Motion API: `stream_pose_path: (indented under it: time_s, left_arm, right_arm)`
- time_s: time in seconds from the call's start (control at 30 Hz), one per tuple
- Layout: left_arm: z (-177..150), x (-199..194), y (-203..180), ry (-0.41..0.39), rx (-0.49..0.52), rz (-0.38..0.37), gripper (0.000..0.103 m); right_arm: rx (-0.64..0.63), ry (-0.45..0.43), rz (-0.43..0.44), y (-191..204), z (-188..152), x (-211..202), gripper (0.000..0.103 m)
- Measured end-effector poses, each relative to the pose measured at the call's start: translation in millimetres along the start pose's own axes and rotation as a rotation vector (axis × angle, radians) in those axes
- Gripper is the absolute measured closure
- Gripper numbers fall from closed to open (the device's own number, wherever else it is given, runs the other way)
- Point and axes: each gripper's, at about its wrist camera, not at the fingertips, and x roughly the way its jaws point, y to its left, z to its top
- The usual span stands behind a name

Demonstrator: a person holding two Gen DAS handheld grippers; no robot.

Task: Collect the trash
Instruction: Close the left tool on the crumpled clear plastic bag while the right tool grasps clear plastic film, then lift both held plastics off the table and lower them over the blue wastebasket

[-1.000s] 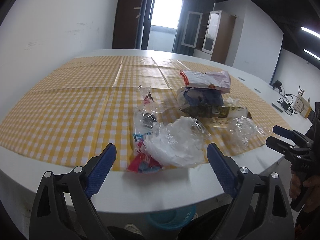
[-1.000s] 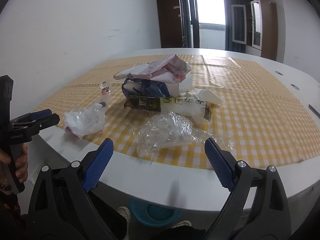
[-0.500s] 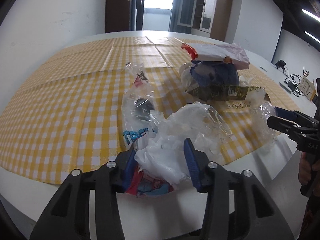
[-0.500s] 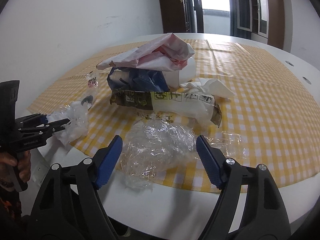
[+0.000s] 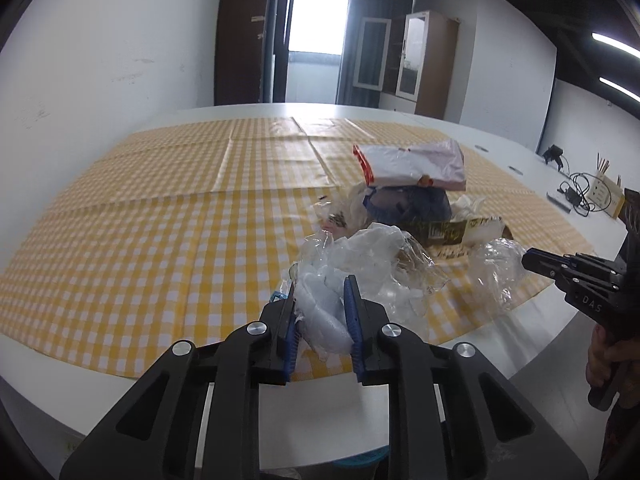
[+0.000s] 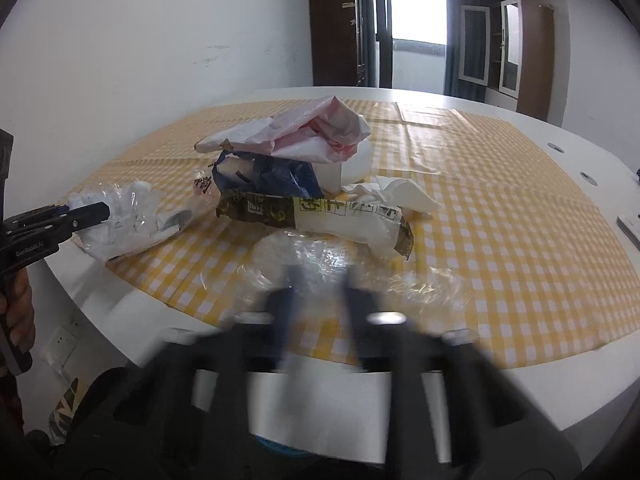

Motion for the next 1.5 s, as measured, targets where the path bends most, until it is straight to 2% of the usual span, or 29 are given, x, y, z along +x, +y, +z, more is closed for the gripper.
stream_pose_path:
  time_s: [0.2, 0.5, 0.7, 0.87, 0.97, 1.13, 1.3, 1.5]
  left_arm:
    - [-1.7, -19.9, 2.5, -0.041, -0.034, -0.011, 0.084]
    - [-14.2, -68.4, -10.3, -0.102, -0.052, -0.06, 0.085]
    - [-42.0, -100.6, -22.6, -0.113, -0.059, -0.124, 0.085]
    - [-67.7, -121.2, -31.2, -0.105, -0.049, -0.143, 0.085]
    - [-85.5, -125.2, -36.8, -0.081, -0.022, -0.139, 0.085]
    - [-118.7, -115.4, -32.9, -0.008, -0.036, -0.146, 0.085]
    - [-148.9, -88.2, -26.9, 0.084, -0.063, -0.134, 0.085]
    - [-170.5, -47.9, -17.2, 0.174, -0.108, -0.126, 0.085]
  right_arm:
    - [-0.022, -0.007, -0.009, 8.6, -9.7, -17.3, 0.094]
    - [0.005, -0.04, 0.043, 20.0, -27.7, -56.6, 0.094]
    - [0.005, -0.048, 0.081, 35.0, -54.8, -85.7, 0.094]
    - [-0.012, -0.028, 0.103, 48.8, -83.9, -104.8, 0.094]
    - [-0.023, 0.005, 0.107, 54.6, -103.0, -108.0, 0.094]
    - [-0.012, 0.075, 0.106, 56.3, -135.2, -96.1, 0.094]
    - [-0.008, 0.135, 0.09, 58.5, -157.8, -72.1, 0.094]
    - [0.016, 0.224, 0.087, 57.8, -178.0, -30.2, 0.094]
